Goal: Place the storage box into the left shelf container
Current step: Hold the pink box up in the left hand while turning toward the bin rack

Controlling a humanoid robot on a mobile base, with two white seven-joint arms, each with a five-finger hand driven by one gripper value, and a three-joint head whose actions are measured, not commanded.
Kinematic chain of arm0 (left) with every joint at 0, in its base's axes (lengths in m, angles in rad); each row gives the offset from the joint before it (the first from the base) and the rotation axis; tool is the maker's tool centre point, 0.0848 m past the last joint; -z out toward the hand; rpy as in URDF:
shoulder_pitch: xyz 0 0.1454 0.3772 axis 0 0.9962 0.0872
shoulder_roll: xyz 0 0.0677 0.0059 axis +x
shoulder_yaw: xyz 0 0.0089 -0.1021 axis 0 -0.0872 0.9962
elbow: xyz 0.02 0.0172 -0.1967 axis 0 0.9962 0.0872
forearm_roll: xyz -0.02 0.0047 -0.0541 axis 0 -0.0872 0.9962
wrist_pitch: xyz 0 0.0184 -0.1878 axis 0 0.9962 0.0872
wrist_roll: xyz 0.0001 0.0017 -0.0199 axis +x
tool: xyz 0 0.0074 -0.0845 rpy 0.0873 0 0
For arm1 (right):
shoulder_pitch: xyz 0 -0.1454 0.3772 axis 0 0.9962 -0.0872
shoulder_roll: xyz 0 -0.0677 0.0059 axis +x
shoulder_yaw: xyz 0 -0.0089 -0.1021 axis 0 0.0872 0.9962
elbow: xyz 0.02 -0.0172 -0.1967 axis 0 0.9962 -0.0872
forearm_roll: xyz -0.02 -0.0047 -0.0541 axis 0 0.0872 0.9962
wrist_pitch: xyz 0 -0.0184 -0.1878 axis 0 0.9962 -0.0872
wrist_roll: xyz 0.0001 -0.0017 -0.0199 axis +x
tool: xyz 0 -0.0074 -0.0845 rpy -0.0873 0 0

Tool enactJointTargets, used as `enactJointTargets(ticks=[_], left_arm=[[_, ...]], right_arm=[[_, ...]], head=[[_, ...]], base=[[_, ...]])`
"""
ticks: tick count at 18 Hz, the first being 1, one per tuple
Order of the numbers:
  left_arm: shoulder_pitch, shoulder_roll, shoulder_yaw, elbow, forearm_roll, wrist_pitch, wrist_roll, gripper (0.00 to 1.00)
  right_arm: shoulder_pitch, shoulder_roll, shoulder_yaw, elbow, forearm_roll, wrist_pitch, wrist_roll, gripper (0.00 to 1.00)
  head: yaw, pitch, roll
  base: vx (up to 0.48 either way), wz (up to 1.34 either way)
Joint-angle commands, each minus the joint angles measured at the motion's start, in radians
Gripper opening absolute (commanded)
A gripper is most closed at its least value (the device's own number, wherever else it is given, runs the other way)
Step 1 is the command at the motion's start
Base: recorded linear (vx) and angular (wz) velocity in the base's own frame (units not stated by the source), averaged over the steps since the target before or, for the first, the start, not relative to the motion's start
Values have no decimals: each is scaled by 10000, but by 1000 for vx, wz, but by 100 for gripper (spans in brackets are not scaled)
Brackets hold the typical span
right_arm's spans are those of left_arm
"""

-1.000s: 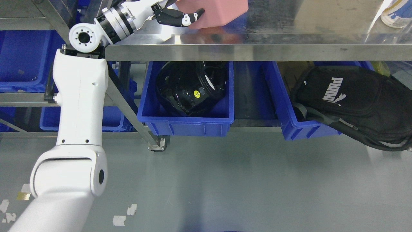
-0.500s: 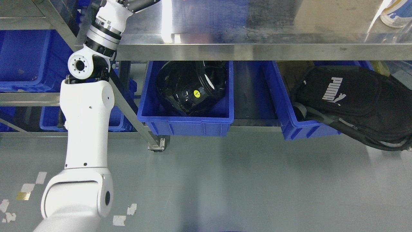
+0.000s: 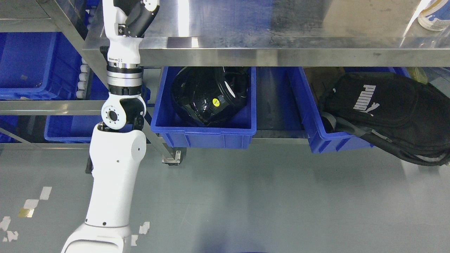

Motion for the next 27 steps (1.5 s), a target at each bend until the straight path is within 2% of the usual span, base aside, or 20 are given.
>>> enactJointTargets(ticks=[1,7,10,14,19,27], left_arm=[[2012,151,-1014,-2881,199,-100,296,2],[3870,151,-949,-2913,658,-268,127,2],[4652,151,-1392,-2882,1485,-314,-134,2],[5818,151,-1502,-2806,1518,-943,-333,2],[6096,151,-1379,-2560,1595,-1526,-441,2],[6495,151,-1057,-2544,1595,-1664,-457,3]], right_arm=[[-48,-175,0,-175,-215,76,-7,100],[-33,-175,0,-175,-215,76,-7,100],[-33,-175,0,-175,-215,76,-7,100],[-33,-175,0,-175,-215,76,-7,100],[-48,-175,0,-175,-215,76,-7,100],[-48,-175,0,-175,-215,76,-7,100]], head=[[0,0,0],[0,0,0],[0,2,0],[0,4,0],[0,10,0],[0,11,0]], base=[[0,0],[-24,420],[-89,1065],[-33,1513],[23,1337],[173,885]])
